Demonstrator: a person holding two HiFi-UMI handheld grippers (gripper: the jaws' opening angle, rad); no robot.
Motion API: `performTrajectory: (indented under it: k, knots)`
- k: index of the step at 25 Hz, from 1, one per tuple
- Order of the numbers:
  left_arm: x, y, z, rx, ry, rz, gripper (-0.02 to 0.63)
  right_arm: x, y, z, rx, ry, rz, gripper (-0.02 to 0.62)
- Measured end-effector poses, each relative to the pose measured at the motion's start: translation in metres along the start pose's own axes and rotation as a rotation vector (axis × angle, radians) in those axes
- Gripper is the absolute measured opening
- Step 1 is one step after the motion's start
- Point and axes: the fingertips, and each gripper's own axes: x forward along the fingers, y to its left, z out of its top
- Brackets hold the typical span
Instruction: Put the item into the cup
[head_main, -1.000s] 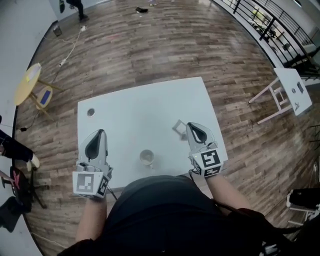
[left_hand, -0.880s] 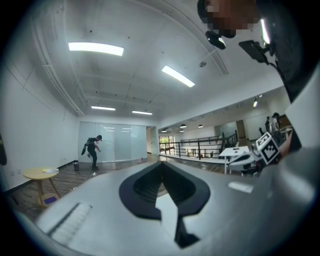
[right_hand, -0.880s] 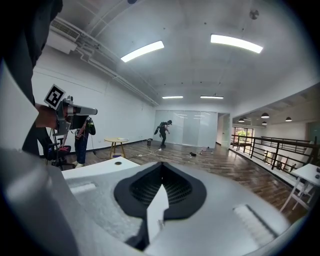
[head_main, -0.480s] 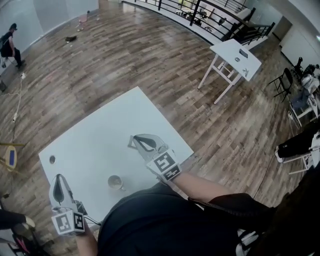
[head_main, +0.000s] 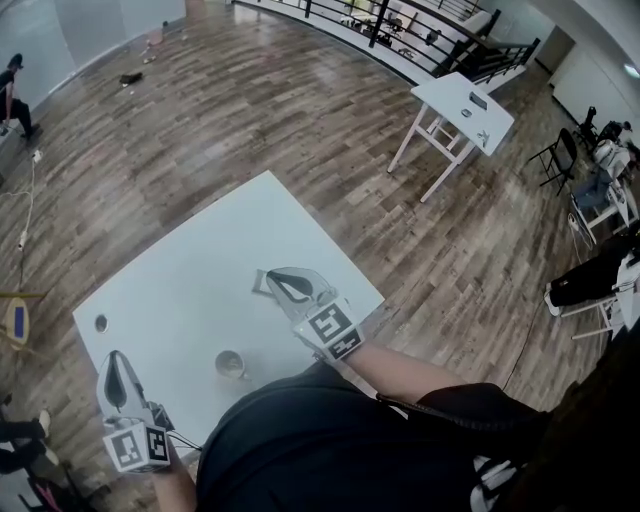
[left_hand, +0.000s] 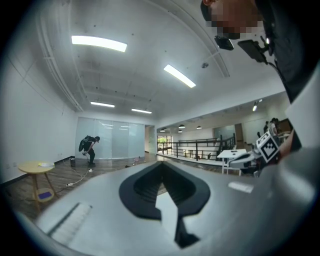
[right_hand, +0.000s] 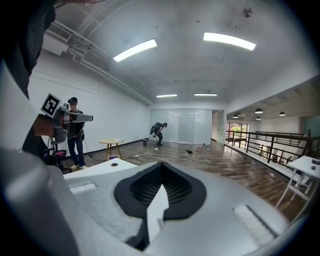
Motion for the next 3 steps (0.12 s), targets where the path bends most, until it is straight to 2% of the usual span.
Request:
performTrajectory:
  k: [3]
  knots:
    - [0.0009, 0.0077, 0.0076, 0.01, -0.011, 0.008, -0.002, 0.0066, 0.0005, 0.003, 0.009, -0.006, -0.003, 0.002]
